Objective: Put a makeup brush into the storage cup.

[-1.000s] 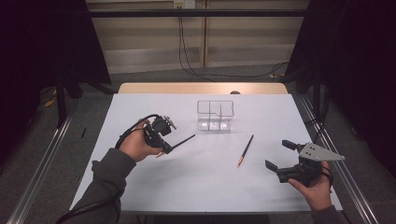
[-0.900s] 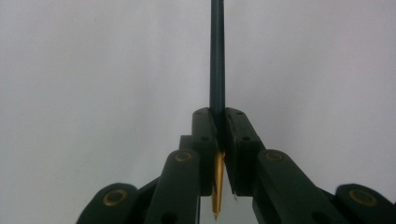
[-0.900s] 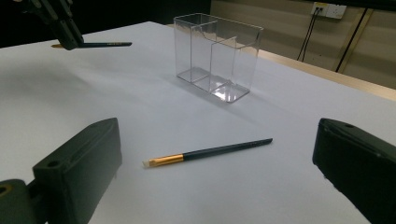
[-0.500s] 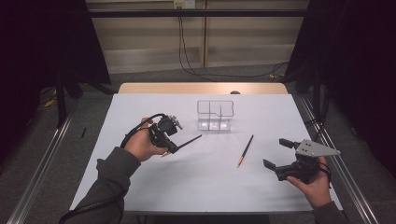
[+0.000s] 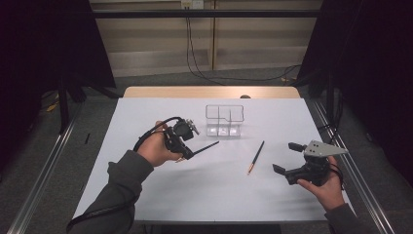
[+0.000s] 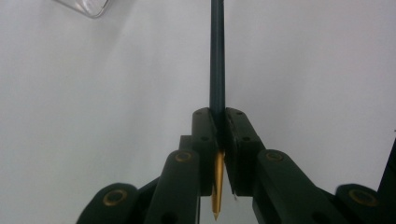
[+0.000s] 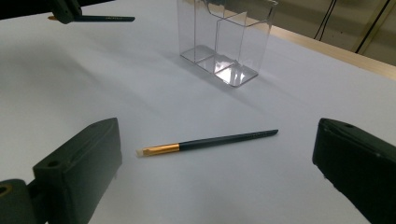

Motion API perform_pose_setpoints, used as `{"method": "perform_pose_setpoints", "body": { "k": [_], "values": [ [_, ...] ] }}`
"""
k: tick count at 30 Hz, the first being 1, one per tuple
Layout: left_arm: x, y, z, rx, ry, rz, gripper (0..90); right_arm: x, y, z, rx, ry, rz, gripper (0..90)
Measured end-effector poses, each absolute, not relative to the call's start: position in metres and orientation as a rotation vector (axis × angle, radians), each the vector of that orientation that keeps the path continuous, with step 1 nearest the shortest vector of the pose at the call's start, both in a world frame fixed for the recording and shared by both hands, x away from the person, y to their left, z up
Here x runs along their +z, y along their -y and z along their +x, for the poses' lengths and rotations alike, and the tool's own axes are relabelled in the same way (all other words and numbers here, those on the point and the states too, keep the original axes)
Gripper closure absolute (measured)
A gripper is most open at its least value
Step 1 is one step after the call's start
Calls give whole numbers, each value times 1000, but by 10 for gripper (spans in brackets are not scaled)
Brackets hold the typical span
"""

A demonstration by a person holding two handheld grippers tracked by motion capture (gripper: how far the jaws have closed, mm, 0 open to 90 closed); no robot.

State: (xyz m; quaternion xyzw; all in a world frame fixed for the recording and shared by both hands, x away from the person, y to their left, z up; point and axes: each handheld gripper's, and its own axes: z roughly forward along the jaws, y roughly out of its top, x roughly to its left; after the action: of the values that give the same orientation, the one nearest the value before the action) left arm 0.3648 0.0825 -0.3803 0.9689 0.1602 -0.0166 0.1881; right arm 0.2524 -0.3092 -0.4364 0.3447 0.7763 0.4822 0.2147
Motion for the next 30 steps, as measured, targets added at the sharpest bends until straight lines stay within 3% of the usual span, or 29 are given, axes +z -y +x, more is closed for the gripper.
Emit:
{"method": "perform_pose_setpoints", "body": {
  "k": [30],
  "values": [
    [-380,-55,357,-64,-383,2733,833,-410,277,287,1170,-2461,810,21]
  ]
}}
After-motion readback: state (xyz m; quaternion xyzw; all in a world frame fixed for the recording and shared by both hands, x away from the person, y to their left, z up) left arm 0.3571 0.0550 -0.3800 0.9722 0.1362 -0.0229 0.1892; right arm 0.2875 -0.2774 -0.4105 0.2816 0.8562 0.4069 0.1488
